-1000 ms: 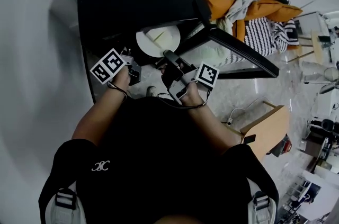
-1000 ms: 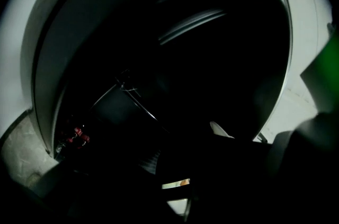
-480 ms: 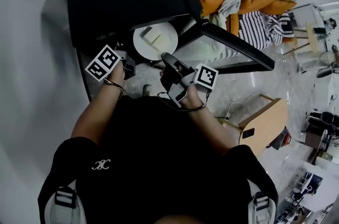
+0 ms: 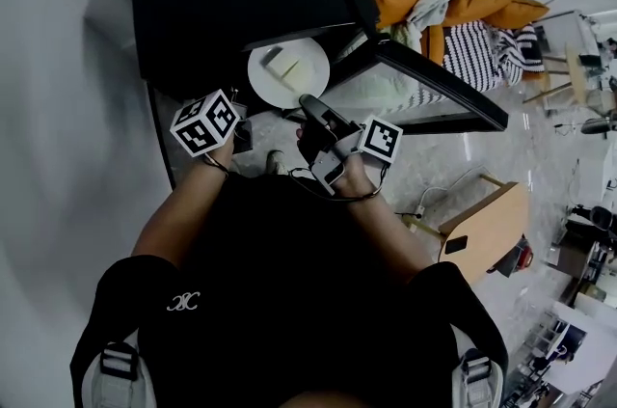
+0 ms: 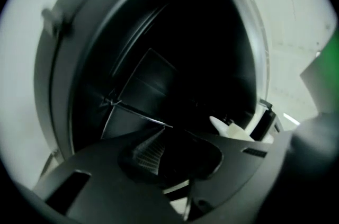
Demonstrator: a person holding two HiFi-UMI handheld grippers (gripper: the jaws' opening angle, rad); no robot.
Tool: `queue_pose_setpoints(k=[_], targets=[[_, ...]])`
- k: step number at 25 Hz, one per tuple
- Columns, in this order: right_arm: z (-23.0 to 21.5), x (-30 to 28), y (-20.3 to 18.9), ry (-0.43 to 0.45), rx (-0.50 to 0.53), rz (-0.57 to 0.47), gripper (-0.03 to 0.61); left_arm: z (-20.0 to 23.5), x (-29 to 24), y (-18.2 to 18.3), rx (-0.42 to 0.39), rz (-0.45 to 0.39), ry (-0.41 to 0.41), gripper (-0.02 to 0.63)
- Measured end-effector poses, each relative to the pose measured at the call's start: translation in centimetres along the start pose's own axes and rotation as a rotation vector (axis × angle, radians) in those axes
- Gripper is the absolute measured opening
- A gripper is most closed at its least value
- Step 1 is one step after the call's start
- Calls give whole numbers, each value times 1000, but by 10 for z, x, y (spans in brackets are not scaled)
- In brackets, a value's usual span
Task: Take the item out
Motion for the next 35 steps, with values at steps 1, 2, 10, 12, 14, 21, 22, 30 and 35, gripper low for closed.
queue_pose_setpoints(k=[1,2,10,12,14,21,22,30,35], targets=[[1,-2,0,2,1,4,23,-2,3,1,-29,4,8,57],[3,-3,0,3,1,8,23,-4,7,4,-57,6,11,56],[6,4,-1,-1,15,34,23,-14,32,10,-214,4,-15,8],[10,5,-1,2,20,38,23,-16,38,14,-254,2,-30,8],[12,7,-1,5,26,43,23,-18,41,17,-293,8,-42,8],[8,24,-6,-14,36,80,23,-31,45,12,-392,14,-88,8],[7,25,-7,-14,38,81,23,-31,44,12,-397,17,-94,8],[4,24,-6,13,39,78,23,-32,35,12,-373,22,-115,8],[2,22,-6,19,28,83,21,-39,33,13,-383,18,-118,8]])
Point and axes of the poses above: the fingertips, and each gripper's own axes: x backward along the fingers, z to its left, y out of its top, the point moved 9 cm from there along x, backward along the fingers, and after that the axes turned 10 degrees about z, right-handed, at the moved point
